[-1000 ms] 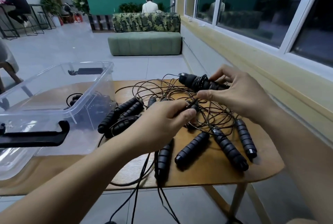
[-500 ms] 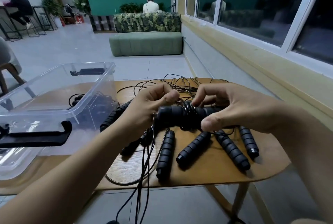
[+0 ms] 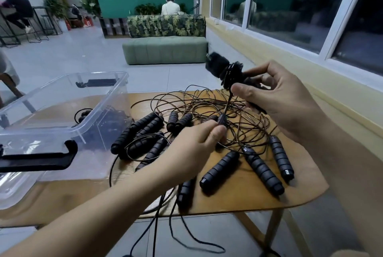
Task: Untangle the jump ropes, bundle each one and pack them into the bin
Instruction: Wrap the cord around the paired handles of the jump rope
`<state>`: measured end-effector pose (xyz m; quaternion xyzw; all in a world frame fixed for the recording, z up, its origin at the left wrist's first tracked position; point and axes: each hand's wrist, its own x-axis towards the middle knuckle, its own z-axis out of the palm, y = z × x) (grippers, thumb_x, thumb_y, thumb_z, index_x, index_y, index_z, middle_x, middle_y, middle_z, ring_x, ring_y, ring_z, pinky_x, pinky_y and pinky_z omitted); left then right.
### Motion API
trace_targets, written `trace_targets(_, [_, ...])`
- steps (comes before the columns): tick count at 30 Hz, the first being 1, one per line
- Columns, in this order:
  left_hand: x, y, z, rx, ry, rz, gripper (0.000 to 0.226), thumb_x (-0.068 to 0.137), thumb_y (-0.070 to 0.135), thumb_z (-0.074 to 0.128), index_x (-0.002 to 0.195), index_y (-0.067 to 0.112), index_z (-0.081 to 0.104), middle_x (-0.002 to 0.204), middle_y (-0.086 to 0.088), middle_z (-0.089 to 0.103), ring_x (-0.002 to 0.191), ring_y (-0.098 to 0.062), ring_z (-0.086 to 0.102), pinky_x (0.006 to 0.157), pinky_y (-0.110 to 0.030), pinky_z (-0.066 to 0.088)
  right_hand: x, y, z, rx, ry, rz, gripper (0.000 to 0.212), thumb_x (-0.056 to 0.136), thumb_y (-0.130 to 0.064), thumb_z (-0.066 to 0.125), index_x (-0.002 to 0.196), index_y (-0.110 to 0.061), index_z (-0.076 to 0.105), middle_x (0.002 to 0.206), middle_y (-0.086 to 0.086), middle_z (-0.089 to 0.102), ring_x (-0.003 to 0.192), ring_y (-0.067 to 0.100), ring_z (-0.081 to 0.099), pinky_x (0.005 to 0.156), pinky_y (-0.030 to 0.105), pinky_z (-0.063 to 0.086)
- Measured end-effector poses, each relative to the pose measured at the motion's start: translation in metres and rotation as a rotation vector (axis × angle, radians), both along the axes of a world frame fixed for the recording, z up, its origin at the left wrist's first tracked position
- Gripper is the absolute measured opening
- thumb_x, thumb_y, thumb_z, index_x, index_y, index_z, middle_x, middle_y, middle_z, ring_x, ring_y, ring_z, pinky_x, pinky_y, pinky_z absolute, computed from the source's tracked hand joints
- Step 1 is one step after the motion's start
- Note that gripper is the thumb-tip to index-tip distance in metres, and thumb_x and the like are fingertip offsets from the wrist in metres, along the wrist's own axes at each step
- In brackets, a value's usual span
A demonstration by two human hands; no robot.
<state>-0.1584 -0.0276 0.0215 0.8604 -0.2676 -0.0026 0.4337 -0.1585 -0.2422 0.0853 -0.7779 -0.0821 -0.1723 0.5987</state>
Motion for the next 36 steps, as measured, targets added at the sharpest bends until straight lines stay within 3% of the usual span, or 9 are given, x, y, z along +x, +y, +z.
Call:
trace_targets(5, [-0.015, -0.004, 0.011, 0.245, -0.213, -0.035, 0.029, 0.109, 0.042, 0.051, 0.093, 0.019, 0.059, 0.072, 0.004, 0.057, 0.066, -0.014, 0.053, 0.06, -0.038, 0.038, 0.013, -0.006, -0.015, -0.348, 0.064, -0.137, 0.053, 0.064, -0.065, 0.091, 0.102, -0.035, 0.072, 0.099, -0.013, 0.076, 0.089, 0.011, 0.071, 0.083, 0.038, 0.056])
trace_targets(10, [0.001, 0.016, 0.024, 0.073, -0.376, 0.014, 0.022, 0.106, 0.036, 0.061, 0.085, 0.028, 0.064, 0.068, 0.014, 0.063, 0.064, -0.005, 0.058, 0.059, -0.03, 0.045, 0.012, -0.004, -0.019, -0.437, 0.173, 0.064, 0.054, 0.068, -0.076, 0.078, 0.108, -0.039, 0.076, 0.102, -0.011, 0.079, 0.099, 0.014, 0.074, 0.099, 0.05, 0.058])
trace_targets(14, [0.011, 0.031, 0.028, -0.045, -0.436, 0.059, 0.016, 0.1, 0.038, 0.071, 0.086, 0.03, 0.069, 0.066, 0.012, 0.062, 0.061, -0.007, 0.056, 0.056, -0.028, 0.044, 0.003, 0.003, -0.017, -0.509, 0.204, 0.246, 0.038, 0.086, -0.067, 0.068, 0.108, -0.036, 0.077, 0.103, -0.017, 0.077, 0.095, 0.003, 0.072, 0.087, 0.034, 0.057])
trace_targets(17, [0.021, 0.039, 0.028, -0.165, -0.378, 0.084, 0.02, 0.094, 0.04, 0.079, 0.083, 0.025, 0.072, 0.069, 0.006, 0.067, 0.063, -0.013, 0.061, 0.059, -0.036, 0.05, -0.004, 0.01, -0.014, -0.428, 0.241, 0.352, 0.037, 0.09, -0.059, 0.065, 0.106, -0.028, 0.076, 0.098, 0.002, 0.075, 0.082, 0.004, 0.067, 0.071, 0.015, 0.051])
trace_targets(22, [0.036, 0.051, 0.023, -0.35, -0.03, -0.12, 0.028, 0.089, 0.032, 0.083, 0.084, 0.008, 0.068, 0.074, -0.013, 0.063, 0.069, -0.015, 0.054, 0.061, -0.031, 0.042, -0.014, 0.012, -0.005, -0.339, 0.272, 0.548, 0.034, 0.097, -0.05, 0.071, 0.111, -0.019, 0.075, 0.108, 0.02, 0.074, 0.093, 0.039, 0.07, 0.079, 0.035, 0.054])
trace_targets(25, [0.048, 0.054, 0.01, -0.473, 0.156, -0.165, 0.015, 0.096, 0.024, 0.072, 0.088, 0.012, 0.067, 0.081, -0.006, 0.065, 0.07, -0.013, 0.057, 0.061, -0.022, 0.046, -0.017, 0.009, 0.0, -0.145, 0.325, 0.698, 0.04, 0.093, -0.041, 0.073, 0.119, -0.011, 0.072, 0.106, 0.027, 0.068, 0.085, 0.036, 0.063, 0.071, 0.032, 0.055])
trace_targets(28, [0.06, 0.057, -0.012, -0.464, 0.234, -0.047, 0.014, 0.101, 0.033, 0.072, 0.096, 0.021, 0.071, 0.091, -0.005, 0.067, 0.085, -0.023, 0.06, 0.07, -0.031, 0.049, -0.021, 0.006, 0.007, 0.089, 0.327, 0.769, 0.044, 0.089, -0.031, 0.074, 0.123, -0.004, 0.067, 0.106, 0.022, 0.065, 0.078, 0.027, 0.061, 0.06, 0.027, 0.055])
trace_targets(32, [0.039, 0.033, -0.009, -0.425, 0.254, -0.046, 0.036, 0.104, 0.042, 0.058, 0.085, 0.016, 0.075, 0.062, 0.0, 0.042, 0.057, -0.014, 0.035, 0.052, -0.026, 0.026, -0.018, 0.008, 0.012, 0.239, 0.169, 0.59, 0.047, 0.087, -0.035, 0.075, 0.116, -0.001, 0.062, 0.097, 0.015, 0.066, 0.074, 0.022, 0.06, 0.056, 0.024, 0.053])
trace_targets(36, [0.017, 0.013, -0.004, -0.241, 0.079, -0.052, 0.041, 0.113, 0.041, 0.044, 0.095, 0.015, 0.072, 0.062, 0.002, 0.038, 0.052, -0.015, 0.032, 0.049, -0.028, 0.024, -0.013, 0.02, 0.007, 0.261, 0.024, 0.329, 0.035, 0.087, -0.036, 0.072, 0.103, -0.008, 0.062, 0.093, 0.016, 0.062, 0.071, 0.023, 0.059, 0.055, 0.026, 0.052])
